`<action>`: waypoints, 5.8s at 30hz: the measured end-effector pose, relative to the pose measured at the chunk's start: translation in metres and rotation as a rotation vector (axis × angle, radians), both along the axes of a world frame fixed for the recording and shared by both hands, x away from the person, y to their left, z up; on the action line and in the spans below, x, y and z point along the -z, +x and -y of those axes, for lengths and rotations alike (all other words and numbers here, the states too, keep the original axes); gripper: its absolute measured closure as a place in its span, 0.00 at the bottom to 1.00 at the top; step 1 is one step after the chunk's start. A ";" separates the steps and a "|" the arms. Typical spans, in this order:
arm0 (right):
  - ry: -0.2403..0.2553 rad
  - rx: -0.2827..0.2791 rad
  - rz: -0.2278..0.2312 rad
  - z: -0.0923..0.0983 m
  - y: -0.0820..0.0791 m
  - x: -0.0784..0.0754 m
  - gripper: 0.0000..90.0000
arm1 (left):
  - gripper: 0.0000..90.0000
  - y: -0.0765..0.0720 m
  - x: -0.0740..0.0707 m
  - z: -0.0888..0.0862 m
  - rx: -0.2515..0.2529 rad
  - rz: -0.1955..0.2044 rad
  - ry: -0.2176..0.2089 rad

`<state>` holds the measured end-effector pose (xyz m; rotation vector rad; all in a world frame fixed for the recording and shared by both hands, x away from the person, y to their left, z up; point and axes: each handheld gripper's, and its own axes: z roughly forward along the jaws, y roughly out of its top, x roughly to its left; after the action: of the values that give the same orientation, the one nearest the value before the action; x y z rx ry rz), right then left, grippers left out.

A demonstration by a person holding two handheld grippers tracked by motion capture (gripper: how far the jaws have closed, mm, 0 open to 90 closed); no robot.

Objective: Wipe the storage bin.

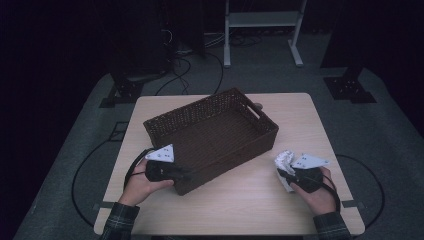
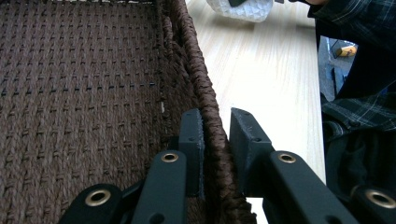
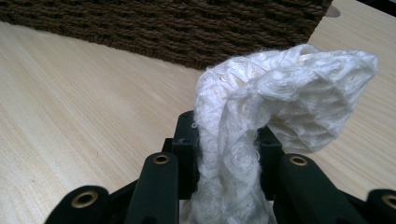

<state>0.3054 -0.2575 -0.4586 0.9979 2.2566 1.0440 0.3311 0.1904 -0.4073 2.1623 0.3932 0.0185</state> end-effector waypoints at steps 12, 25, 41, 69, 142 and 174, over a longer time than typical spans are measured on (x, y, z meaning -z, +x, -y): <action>-0.003 0.001 0.001 -0.001 0.000 0.000 0.76 | 0.84 0.004 -0.003 0.041 -0.036 0.021 0.034; -0.002 0.000 0.006 0.000 0.000 -0.001 0.76 | 0.74 0.013 -0.008 0.055 -0.030 0.059 0.014; 0.007 -0.016 0.016 -0.004 0.003 -0.007 0.76 | 0.78 0.014 -0.001 0.048 0.019 0.053 -0.017; 0.099 0.073 0.008 0.006 0.101 -0.036 0.77 | 0.77 0.014 -0.002 0.050 -0.011 0.024 0.004; 0.119 0.044 -0.030 -0.013 0.102 -0.020 0.78 | 0.77 0.013 -0.003 0.052 -0.003 0.034 0.021; 0.111 0.024 -0.051 -0.015 0.094 -0.012 0.78 | 0.77 0.013 -0.003 0.052 -0.001 0.034 0.024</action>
<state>0.3995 -0.2427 -0.4466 1.1059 2.2420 1.1563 0.3446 0.1380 -0.4040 2.1824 0.3758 0.0604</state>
